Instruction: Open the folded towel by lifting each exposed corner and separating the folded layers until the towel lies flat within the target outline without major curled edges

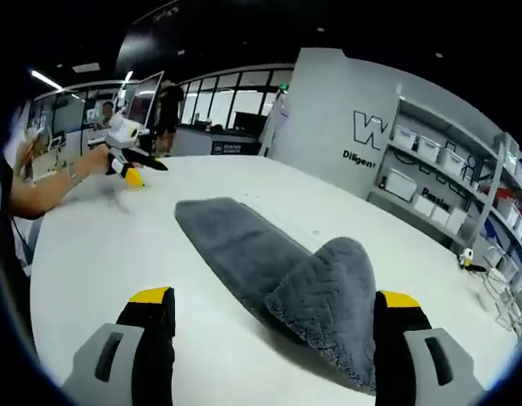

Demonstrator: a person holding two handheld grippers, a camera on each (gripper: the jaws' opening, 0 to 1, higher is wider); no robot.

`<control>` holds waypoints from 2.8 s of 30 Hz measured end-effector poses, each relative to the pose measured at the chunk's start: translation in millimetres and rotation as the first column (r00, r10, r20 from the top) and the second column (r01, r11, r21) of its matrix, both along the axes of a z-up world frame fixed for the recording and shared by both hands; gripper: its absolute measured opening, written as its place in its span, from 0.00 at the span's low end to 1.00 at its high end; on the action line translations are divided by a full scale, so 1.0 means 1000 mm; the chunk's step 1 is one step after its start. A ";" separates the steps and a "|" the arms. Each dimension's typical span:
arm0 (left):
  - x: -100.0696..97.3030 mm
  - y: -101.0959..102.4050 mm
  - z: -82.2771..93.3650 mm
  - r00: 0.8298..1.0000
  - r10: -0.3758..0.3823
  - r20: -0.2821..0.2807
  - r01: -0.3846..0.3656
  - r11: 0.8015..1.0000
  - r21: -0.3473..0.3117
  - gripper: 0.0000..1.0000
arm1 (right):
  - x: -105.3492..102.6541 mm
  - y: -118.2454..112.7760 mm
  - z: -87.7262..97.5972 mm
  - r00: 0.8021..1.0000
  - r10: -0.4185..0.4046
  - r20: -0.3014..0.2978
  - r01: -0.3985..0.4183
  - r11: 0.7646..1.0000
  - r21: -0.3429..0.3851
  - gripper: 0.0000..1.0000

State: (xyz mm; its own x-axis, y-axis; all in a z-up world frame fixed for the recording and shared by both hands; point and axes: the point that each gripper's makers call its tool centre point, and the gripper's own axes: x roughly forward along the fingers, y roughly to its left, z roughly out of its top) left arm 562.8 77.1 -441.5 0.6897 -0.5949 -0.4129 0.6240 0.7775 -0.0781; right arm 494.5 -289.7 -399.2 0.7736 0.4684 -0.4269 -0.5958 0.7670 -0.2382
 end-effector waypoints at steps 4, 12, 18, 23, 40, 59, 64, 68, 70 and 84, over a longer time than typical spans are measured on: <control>0.007 -0.016 0.007 1.000 -0.015 0.016 0.015 1.000 0.019 0.96 | -0.002 0.000 0.002 1.000 0.008 -0.002 -0.008 1.000 0.028 1.00; 0.026 -0.051 0.004 0.997 -0.071 0.033 0.067 0.992 0.108 0.93 | 0.001 -0.011 -0.001 1.000 -0.023 -0.018 0.024 0.998 0.056 1.00; 0.041 -0.080 0.001 0.997 -0.080 0.024 0.079 0.995 0.057 0.86 | 0.004 -0.018 -0.004 0.999 -0.041 -0.032 0.043 0.997 0.070 1.00; 0.055 -0.087 -0.011 0.999 -0.048 0.004 0.047 0.996 0.070 0.81 | 0.004 -0.018 0.003 0.998 -0.061 -0.023 0.063 0.989 0.135 1.00; 0.054 -0.086 -0.045 0.996 -0.056 -0.064 0.063 0.992 0.113 0.55 | 0.008 -0.017 -0.007 0.995 -0.078 -0.056 0.086 0.982 0.167 1.00; 0.046 -0.102 -0.051 0.990 -0.129 -0.056 0.134 0.987 0.090 0.28 | 0.004 -0.010 -0.013 0.996 -0.039 -0.082 0.054 0.981 0.186 1.00; 0.041 -0.112 -0.052 0.984 -0.169 -0.061 0.173 0.983 0.068 0.14 | 0.004 -0.010 -0.014 0.996 -0.039 -0.084 0.054 0.982 0.184 1.00; 0.040 -0.113 -0.052 0.983 -0.168 -0.072 0.172 0.984 0.055 0.11 | 0.005 -0.011 -0.014 0.996 -0.039 -0.085 0.054 0.982 0.183 1.00; 0.041 -0.112 -0.052 0.985 -0.139 -0.098 0.143 0.989 0.034 0.11 | 0.005 -0.011 -0.014 0.996 -0.038 -0.086 0.053 0.982 0.181 1.00; 0.040 -0.096 -0.050 0.986 -0.107 -0.131 0.119 0.990 0.081 0.10 | 0.001 -0.007 -0.024 0.994 -0.003 -0.109 0.016 0.994 0.112 1.00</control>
